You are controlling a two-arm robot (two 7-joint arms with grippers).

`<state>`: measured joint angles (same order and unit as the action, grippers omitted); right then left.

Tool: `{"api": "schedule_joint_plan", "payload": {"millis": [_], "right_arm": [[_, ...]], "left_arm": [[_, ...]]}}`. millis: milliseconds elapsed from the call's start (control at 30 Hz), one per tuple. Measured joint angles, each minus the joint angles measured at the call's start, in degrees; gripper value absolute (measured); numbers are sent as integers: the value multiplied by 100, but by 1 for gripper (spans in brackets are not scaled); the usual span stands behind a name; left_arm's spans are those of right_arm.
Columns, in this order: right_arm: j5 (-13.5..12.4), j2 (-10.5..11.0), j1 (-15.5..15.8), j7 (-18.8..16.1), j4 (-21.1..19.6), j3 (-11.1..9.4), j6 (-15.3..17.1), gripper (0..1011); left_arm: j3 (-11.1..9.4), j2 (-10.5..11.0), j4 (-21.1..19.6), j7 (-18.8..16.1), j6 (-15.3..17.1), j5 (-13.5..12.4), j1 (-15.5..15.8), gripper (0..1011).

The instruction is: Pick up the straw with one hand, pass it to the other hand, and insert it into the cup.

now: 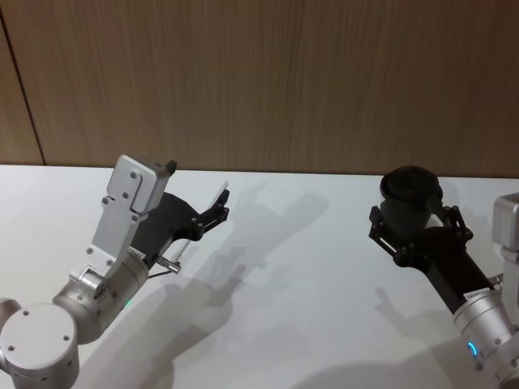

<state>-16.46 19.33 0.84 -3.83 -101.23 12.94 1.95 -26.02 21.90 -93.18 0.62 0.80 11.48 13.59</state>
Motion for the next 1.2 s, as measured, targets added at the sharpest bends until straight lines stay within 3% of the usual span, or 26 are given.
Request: {"api": "schedule_joint_plan", "payload": {"millis": [1200], "right_arm": [[0,0,0,0,0,0,0,1001]], "left_arm": [[0,0,0,1,0,0,0,1003]]}}
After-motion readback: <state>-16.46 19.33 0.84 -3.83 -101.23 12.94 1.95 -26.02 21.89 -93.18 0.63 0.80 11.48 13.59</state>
